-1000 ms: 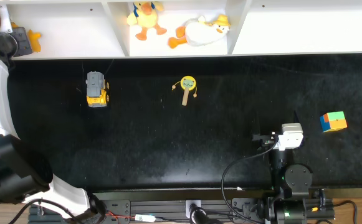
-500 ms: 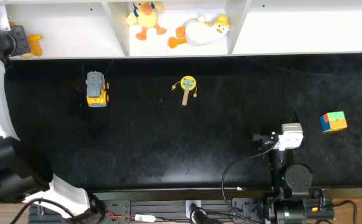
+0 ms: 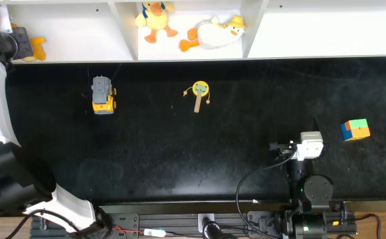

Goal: Store Toys

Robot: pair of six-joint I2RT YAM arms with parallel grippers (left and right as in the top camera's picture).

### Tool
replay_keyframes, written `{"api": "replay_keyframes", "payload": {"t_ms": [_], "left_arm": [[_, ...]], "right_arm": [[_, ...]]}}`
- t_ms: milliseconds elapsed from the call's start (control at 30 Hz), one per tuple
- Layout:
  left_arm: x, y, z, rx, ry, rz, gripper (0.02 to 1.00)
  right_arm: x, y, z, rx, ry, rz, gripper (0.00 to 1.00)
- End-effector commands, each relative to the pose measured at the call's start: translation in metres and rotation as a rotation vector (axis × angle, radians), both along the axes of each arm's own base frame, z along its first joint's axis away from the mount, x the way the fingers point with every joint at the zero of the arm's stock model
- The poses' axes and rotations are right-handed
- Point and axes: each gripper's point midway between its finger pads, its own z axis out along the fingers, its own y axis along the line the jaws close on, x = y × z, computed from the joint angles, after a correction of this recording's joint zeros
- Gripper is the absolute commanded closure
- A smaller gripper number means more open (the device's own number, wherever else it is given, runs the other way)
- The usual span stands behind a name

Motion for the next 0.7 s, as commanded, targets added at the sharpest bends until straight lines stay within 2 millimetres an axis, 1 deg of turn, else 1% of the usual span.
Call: {"api": "replay_keyframes", "payload": {"t_ms": [33, 500, 700], "left_arm": [[0.009, 0.003, 0.001, 0.011, -0.004, -0.012, 0.954], [0.019, 0.005, -0.021, -0.007, 0.012, -0.015, 0.950], [0.020, 0.005, -0.022, -0.008, 0.012, -0.014, 0.925]], "right_arm": [[0.000, 0.002, -0.004, 0.008, 0.003, 0.009, 0.007], [0.000, 0.002, -0.004, 0.008, 0.003, 0.009, 0.007], [0.000, 0.002, -0.004, 0.008, 0.003, 0.009, 0.005]]}}
